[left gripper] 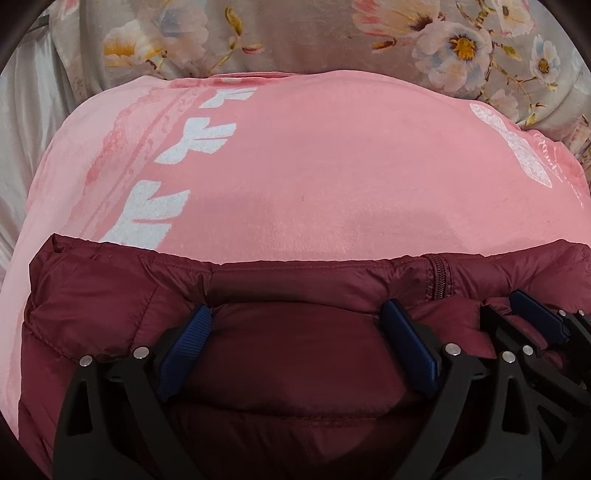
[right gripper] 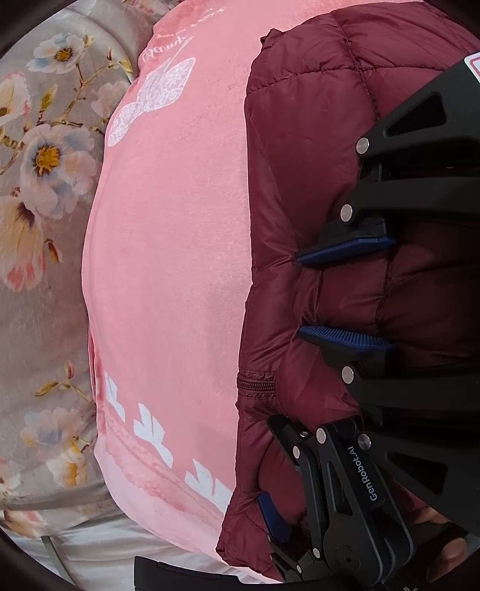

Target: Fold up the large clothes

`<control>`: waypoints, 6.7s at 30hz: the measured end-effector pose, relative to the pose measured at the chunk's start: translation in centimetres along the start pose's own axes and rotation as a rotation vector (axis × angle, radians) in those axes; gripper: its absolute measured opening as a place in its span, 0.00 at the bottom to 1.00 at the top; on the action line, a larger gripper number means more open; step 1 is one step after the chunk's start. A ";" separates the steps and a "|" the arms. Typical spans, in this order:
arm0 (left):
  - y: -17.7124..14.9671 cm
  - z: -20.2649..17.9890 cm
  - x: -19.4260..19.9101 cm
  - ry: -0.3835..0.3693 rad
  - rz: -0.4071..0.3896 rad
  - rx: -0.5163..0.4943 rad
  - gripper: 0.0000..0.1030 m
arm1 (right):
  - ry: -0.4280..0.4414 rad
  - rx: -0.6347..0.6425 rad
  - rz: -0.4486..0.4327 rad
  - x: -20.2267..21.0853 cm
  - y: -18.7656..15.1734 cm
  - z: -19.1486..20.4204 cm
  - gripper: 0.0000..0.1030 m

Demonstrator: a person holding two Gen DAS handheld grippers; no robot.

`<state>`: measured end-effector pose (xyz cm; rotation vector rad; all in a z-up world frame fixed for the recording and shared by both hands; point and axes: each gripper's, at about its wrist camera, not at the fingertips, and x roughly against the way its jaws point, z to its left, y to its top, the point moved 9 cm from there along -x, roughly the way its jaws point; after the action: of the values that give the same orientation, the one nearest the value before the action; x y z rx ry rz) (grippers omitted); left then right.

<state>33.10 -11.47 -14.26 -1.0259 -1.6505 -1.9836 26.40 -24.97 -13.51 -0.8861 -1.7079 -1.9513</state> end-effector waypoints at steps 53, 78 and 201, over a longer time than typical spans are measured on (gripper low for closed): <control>-1.2 11.9 1.6 0.186 0.010 0.182 0.94 | -0.166 -0.309 -0.030 4.1 -2.0 -14.1 0.34; -3.2 12.4 6.8 0.111 0.015 0.226 0.95 | -0.018 -0.130 -0.111 11.2 -1.8 -4.7 0.39; 1.7 -17.2 5.7 -0.112 0.047 -0.053 0.79 | -0.189 -0.264 0.013 8.1 -5.7 -20.8 0.03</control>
<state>25.31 -27.29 -9.94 -1.2037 -1.6220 -1.9826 12.65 -43.43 -13.24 -1.2059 -1.5580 -2.1779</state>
